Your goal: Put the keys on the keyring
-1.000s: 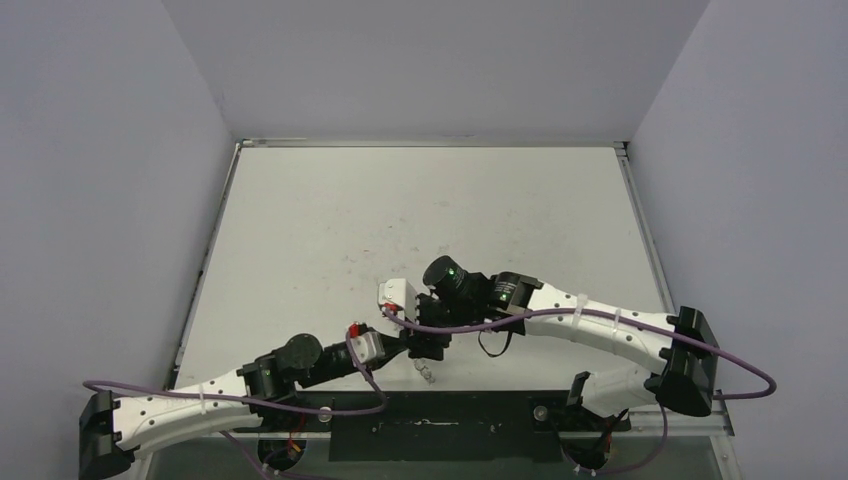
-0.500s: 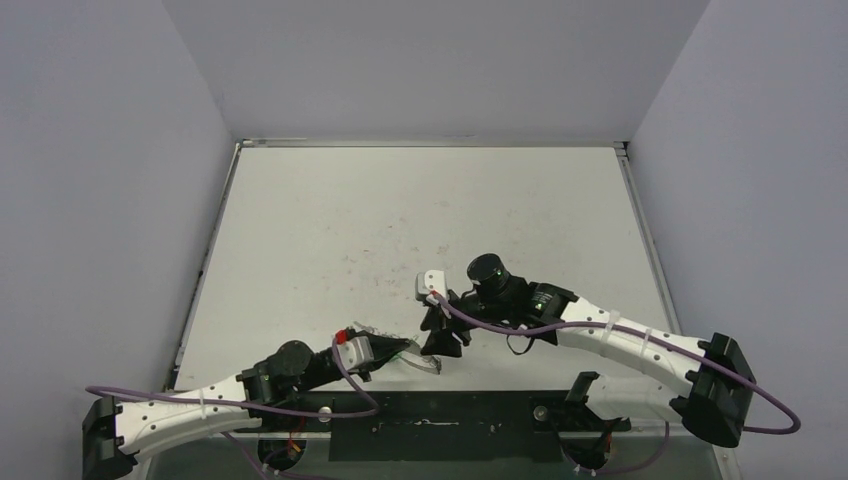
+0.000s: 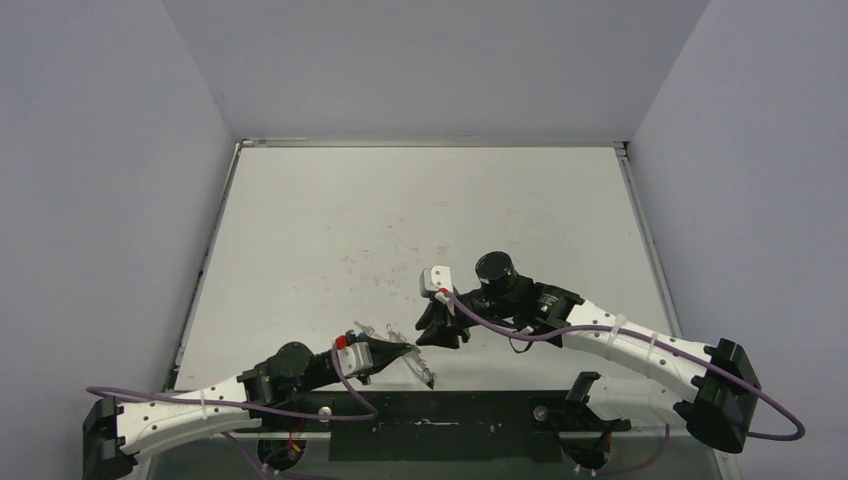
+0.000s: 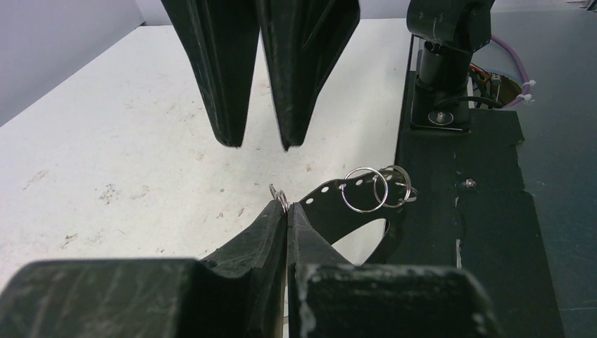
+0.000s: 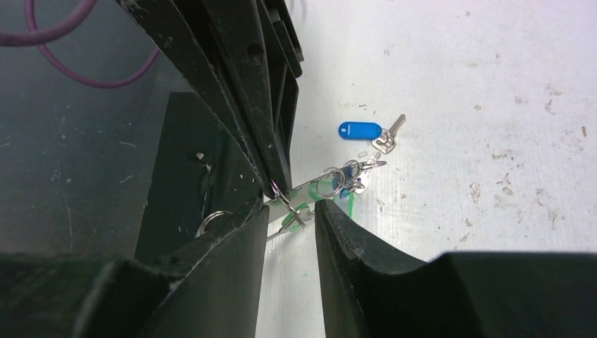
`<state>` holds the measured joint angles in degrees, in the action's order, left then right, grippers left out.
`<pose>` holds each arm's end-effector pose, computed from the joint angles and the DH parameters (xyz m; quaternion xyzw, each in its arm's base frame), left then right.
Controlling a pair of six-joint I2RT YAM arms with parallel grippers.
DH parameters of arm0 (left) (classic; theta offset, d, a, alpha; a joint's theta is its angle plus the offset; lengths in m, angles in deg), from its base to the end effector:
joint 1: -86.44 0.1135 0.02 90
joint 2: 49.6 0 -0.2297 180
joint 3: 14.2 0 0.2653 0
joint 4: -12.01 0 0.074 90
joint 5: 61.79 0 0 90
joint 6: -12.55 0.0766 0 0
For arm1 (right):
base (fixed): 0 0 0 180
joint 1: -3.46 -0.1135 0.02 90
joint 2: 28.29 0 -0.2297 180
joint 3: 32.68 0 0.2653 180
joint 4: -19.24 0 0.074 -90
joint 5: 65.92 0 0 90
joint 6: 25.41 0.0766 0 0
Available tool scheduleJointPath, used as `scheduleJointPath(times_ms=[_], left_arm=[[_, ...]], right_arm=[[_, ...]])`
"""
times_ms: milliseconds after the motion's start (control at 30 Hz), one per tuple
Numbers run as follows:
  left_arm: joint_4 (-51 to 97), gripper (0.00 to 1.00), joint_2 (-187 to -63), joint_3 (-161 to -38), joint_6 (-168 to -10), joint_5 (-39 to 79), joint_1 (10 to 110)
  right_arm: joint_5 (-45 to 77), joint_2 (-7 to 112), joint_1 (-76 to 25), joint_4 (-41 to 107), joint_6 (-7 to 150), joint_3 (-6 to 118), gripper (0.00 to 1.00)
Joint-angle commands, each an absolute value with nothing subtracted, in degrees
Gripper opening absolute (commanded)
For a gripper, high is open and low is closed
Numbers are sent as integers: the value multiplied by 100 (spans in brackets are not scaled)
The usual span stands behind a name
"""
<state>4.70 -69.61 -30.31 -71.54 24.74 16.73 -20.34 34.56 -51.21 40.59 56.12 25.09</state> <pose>0.0716 -0.2071 0.1830 0.4376 0.5280 -0.4021 0.6067 0.1267 0.2714 0.2371 -0.5816 0.5663 0.4869 0.3225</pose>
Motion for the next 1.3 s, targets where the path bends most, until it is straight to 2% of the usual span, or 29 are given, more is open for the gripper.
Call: scheduleJointPath(times_ms=[0,67,200,433,767,800,867,967,1267], left_arm=[[-149,0,-6889,-3027,-7017,2234,1654],[-147,0,-6898,-3038,-7005,2224,1656],[-148,0,-6915,-3052,-6998,2223,1652],[-171,0,-6911,-3035,-6973,2249,1656],[-204,0,-6902,-3027,-6952,2243,1655],[-197,0,-6894,-3027,-6963,2241,1651],[-187,0,-6901,-3015,-6985,2241,1649],[-168,0,-6906,-3014,-7007,2249,1652],[-178,0,-6917,-3016,-7025,2281,1655]], right_arm=[[-2278,3759,-5077,3620,5497,2404,29],[-2337,3915,-5077,3596,5477,2383,27],[-2603,4165,-5077,3502,5448,2368,15],[-2526,4354,-5077,3642,5268,2231,1],[-2449,4517,-5124,3313,5482,2145,0],[-2405,4487,-5141,3284,5514,2134,3],[-2303,4371,-5147,3104,5626,2047,19],[-2222,4088,-5164,2684,5800,1860,30],[-2309,3809,-5223,2325,6002,1696,32]])
